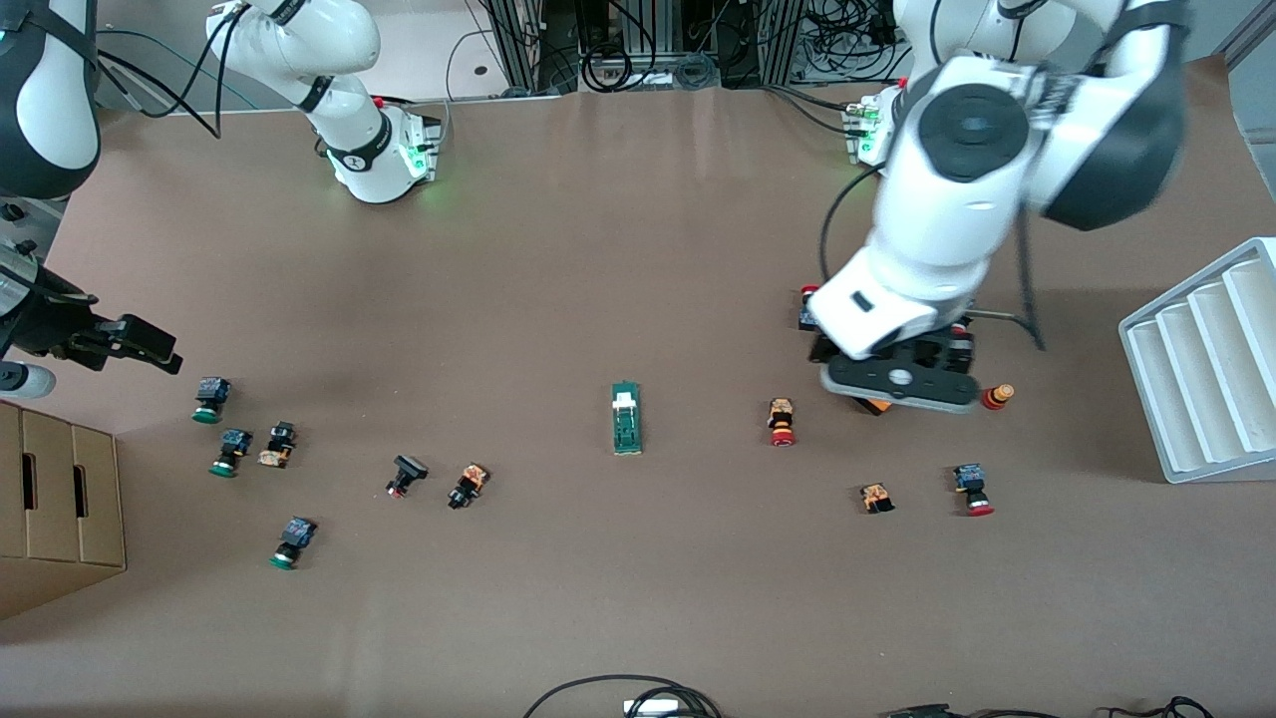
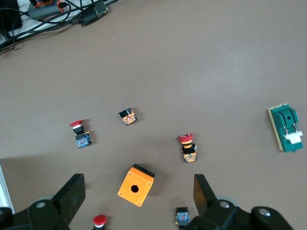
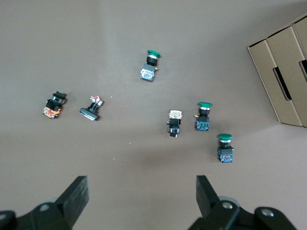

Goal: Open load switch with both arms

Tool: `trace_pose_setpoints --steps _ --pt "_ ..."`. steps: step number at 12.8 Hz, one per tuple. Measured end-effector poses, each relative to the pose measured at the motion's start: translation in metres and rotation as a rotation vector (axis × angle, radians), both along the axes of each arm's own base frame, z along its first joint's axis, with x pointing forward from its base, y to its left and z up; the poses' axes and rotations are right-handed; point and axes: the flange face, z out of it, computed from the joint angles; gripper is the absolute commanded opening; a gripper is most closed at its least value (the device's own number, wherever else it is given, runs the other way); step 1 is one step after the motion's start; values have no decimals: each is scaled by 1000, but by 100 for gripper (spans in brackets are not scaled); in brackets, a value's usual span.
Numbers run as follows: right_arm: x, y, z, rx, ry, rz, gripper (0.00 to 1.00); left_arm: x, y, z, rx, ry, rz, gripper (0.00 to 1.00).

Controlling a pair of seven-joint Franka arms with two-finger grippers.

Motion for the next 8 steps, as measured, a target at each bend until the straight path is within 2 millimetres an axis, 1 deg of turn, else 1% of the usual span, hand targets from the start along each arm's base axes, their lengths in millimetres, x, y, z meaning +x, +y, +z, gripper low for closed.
trace_pose_setpoints --steps 5,7,8 --pt "1 -3 9 -3 -18 4 100 13 96 26 -60 64 -80 100" --pt "3 -4 6 -2 -13 4 100 15 129 30 -58 79 -83 100" --pt "4 -4 4 -2 -9 4 100 15 142 31 -56 89 -83 100"
